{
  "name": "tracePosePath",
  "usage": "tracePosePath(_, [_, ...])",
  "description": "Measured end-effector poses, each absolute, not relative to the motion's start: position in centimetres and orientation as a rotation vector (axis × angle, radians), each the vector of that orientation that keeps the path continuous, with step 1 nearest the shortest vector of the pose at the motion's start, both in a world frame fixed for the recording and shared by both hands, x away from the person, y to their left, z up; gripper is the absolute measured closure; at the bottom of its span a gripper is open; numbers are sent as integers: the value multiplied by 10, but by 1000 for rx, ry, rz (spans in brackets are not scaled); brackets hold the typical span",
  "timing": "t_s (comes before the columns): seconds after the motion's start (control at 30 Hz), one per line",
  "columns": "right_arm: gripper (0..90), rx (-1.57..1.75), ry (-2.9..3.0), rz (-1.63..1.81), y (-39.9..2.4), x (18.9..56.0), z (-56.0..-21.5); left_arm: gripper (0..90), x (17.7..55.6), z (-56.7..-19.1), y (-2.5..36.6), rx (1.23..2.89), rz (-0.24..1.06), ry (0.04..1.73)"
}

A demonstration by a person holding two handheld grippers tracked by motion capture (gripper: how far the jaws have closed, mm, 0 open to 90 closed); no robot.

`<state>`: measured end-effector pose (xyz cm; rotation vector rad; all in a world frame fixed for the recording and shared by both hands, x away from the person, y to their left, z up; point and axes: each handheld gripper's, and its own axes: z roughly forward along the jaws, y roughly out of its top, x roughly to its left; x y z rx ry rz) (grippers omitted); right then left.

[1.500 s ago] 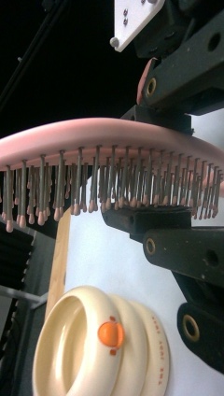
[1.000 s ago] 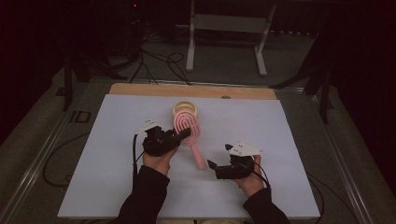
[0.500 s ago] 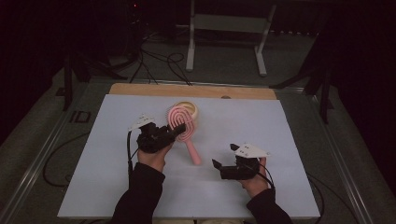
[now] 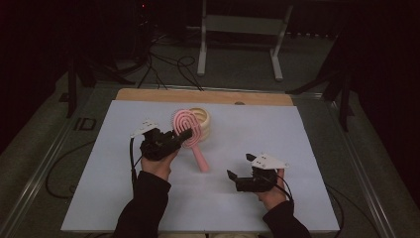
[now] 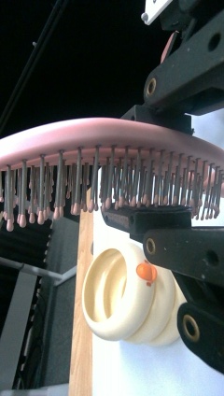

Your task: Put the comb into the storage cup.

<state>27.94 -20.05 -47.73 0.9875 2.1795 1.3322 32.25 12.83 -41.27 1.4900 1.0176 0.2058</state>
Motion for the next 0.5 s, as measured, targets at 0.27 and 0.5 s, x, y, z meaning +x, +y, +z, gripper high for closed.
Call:
tracePosePath(0.27, [99, 987, 2176, 1333, -203, 279, -478, 649, 326, -412, 136, 1492, 237, 1021])
tracePosePath(0.5, [99, 994, 2174, 1332, -204, 279, -478, 649, 327, -412, 138, 1494, 245, 1022])
